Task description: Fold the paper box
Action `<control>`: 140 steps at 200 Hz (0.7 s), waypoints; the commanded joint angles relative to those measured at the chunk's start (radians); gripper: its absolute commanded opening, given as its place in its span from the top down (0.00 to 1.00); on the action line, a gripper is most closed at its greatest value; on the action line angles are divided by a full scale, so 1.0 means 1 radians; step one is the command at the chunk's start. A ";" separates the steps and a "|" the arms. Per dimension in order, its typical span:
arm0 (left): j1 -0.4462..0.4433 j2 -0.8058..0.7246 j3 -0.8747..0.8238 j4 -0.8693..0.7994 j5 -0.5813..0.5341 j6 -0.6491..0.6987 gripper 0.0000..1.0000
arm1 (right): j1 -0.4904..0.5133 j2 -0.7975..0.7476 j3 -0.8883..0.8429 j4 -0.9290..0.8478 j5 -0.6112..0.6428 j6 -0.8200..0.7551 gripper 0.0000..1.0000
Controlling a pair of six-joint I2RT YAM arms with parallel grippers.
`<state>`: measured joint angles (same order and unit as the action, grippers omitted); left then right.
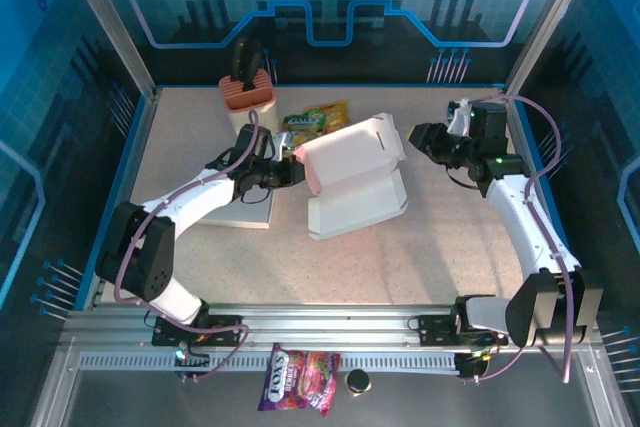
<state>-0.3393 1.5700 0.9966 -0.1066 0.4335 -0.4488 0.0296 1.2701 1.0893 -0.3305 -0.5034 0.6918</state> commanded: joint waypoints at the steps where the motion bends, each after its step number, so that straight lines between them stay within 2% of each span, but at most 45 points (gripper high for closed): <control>1: 0.024 0.015 0.028 0.028 0.196 0.052 1.00 | -0.018 0.018 0.000 0.040 -0.144 -0.117 0.67; 33: 0.044 0.032 0.075 -0.044 0.239 0.099 1.00 | -0.032 0.033 0.013 0.066 -0.204 -0.170 0.61; 86: 0.064 0.055 0.108 -0.073 0.288 0.121 1.00 | -0.036 0.077 0.046 0.062 -0.282 -0.236 0.61; 140: 0.068 0.067 0.136 -0.121 0.313 0.155 1.00 | -0.034 0.108 0.076 0.036 -0.278 -0.281 0.60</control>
<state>-0.2832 1.6314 1.0981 -0.1902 0.6903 -0.3328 0.0090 1.3575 1.1126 -0.2790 -0.7540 0.4606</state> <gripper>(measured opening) 0.055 0.398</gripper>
